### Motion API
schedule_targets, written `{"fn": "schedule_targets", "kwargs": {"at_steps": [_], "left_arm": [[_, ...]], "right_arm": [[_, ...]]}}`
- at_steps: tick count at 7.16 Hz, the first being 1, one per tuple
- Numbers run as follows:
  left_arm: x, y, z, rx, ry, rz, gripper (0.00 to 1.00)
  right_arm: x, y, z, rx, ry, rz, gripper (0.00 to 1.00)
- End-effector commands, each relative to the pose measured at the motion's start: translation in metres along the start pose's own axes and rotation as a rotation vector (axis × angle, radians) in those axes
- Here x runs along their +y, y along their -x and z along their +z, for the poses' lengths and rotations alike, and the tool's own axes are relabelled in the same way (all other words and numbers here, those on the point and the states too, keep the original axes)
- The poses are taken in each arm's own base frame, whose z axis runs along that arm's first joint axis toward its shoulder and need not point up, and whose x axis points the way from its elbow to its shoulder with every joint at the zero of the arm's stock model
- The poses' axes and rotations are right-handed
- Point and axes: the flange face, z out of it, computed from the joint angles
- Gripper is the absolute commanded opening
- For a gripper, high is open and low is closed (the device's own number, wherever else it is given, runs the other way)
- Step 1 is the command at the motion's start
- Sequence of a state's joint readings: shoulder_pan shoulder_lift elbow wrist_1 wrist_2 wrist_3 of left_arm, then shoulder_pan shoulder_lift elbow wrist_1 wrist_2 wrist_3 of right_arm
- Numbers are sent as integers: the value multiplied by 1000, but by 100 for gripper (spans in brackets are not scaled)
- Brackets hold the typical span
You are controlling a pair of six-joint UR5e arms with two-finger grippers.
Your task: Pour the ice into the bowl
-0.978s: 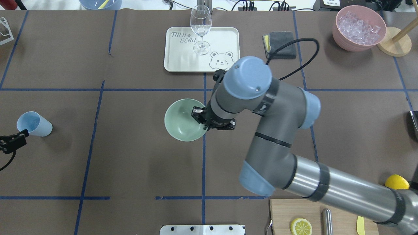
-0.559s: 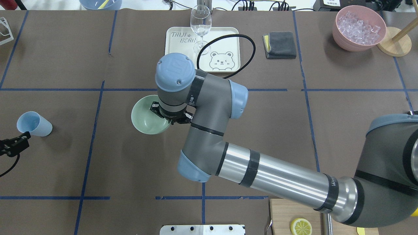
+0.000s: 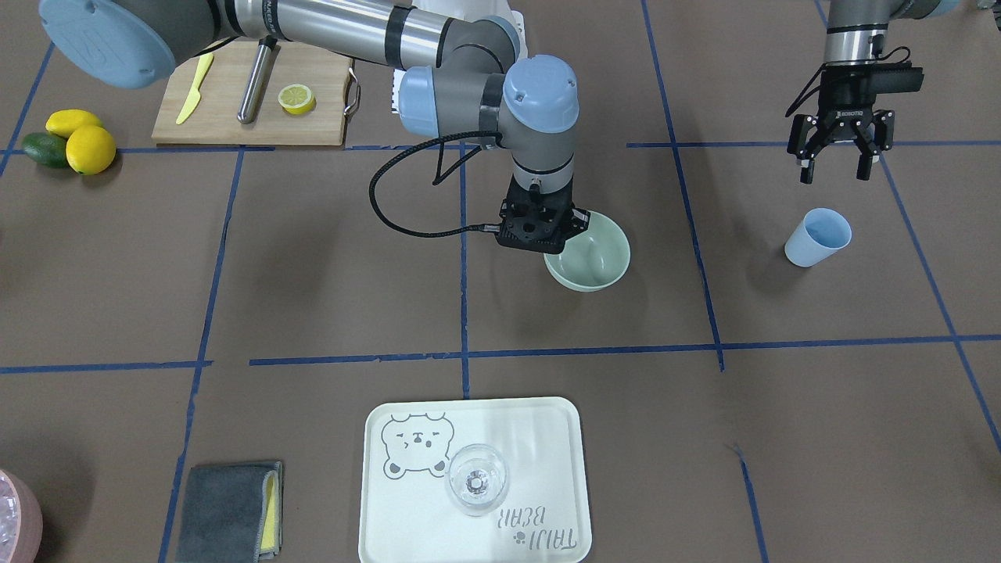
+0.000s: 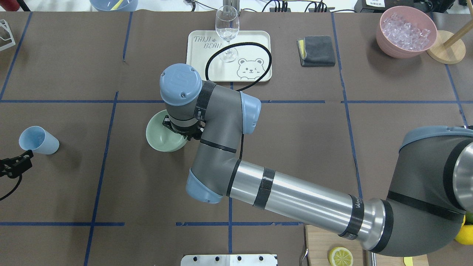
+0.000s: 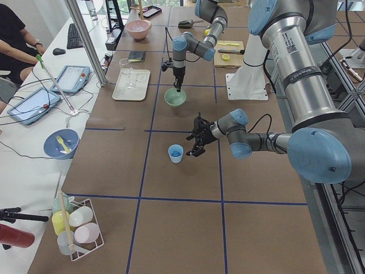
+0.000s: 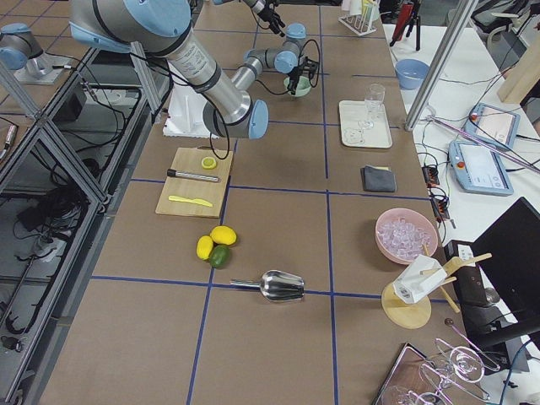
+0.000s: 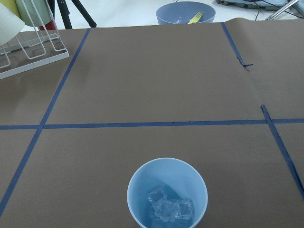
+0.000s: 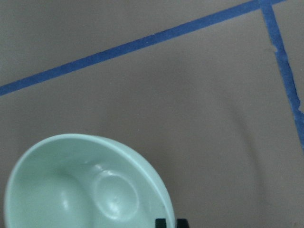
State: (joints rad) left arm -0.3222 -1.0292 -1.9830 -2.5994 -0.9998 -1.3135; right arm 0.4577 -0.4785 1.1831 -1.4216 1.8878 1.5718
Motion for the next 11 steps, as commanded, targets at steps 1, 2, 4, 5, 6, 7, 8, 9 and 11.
{"fn": "schedule_targets", "kwargs": {"at_steps": [1,2,4,5,6,7,8,9,11], "left_arm": [[17,-1,24,-17,-33,-16,99],[27,-7,27,-6,-47,-27,99],[29,-13,32,-14,-135,-21,100],[33,-7,41,-39,-191,-8,100],[38,-12,52,-47,-232,-9,100],[42,-16,60,-50,-248,-8,100],[47,-16,68,-59,-268,-11,100],[55,-24,81,-59,-278,-16,100],[65,-35,99,-63,-289,-16,100]], "right_arm": [[3,2,1,-3,-25,61,100],[5,6,-6,-13,-25,60,100],[2,14,-20,-21,-27,63,100],[-4,11,-38,3,-34,80,100],[-7,7,-59,28,-43,91,100],[-10,4,-79,48,-49,97,100],[-12,-1,-92,73,-54,75,100],[-16,-5,-101,90,-60,32,100],[-29,-10,-109,88,-70,-5,100]]}}
